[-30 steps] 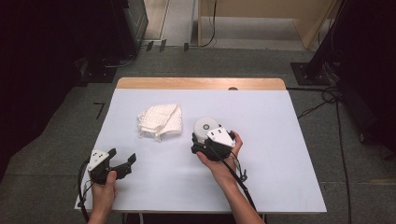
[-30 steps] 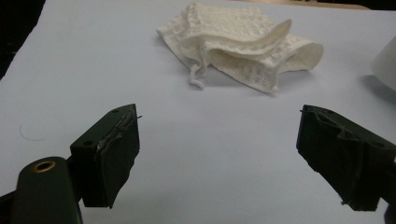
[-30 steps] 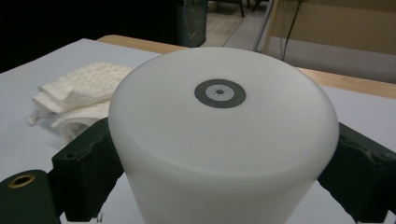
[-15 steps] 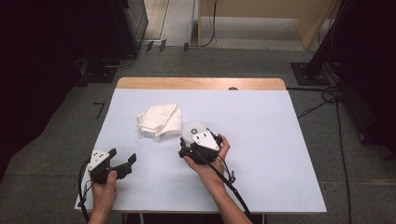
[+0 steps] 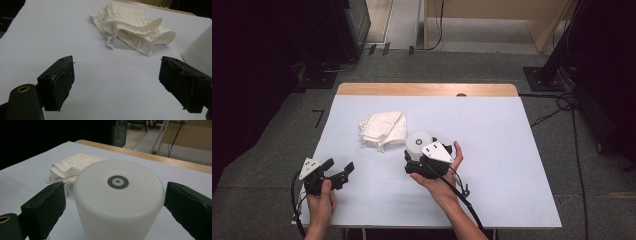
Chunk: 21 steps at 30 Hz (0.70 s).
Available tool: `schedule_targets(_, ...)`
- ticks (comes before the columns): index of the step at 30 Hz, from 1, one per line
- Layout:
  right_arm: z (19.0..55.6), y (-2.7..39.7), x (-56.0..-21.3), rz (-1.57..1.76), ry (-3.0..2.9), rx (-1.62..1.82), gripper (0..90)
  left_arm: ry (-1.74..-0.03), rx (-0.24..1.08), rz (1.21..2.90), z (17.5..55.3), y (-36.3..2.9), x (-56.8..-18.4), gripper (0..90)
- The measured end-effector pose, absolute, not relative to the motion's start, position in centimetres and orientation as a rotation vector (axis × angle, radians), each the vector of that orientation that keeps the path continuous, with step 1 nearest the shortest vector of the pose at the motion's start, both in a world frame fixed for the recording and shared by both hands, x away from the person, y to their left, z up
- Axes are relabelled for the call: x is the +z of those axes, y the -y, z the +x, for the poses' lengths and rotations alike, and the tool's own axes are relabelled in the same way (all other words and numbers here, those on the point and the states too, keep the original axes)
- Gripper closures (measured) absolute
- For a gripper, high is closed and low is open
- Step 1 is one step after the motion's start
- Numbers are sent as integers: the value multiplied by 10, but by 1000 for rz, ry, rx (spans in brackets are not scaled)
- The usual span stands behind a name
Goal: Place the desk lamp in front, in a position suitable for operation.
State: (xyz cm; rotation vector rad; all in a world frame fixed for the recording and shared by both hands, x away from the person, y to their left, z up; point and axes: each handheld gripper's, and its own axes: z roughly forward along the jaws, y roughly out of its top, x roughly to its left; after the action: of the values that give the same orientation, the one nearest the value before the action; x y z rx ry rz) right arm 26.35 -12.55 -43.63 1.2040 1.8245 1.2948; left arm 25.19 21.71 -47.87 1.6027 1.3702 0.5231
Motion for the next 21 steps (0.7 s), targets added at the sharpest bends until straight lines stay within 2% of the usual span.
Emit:
schedule_targets(11, 241, 167, -405, 1158, -1824, 1356, 35, -1358, 529, 1626, 264, -202, -467, 132)
schedule_targets(21, 236, 219, -413, 1246, -1775, 1321, 35, -1314, 543, 1647, 291, -173, -449, 132)
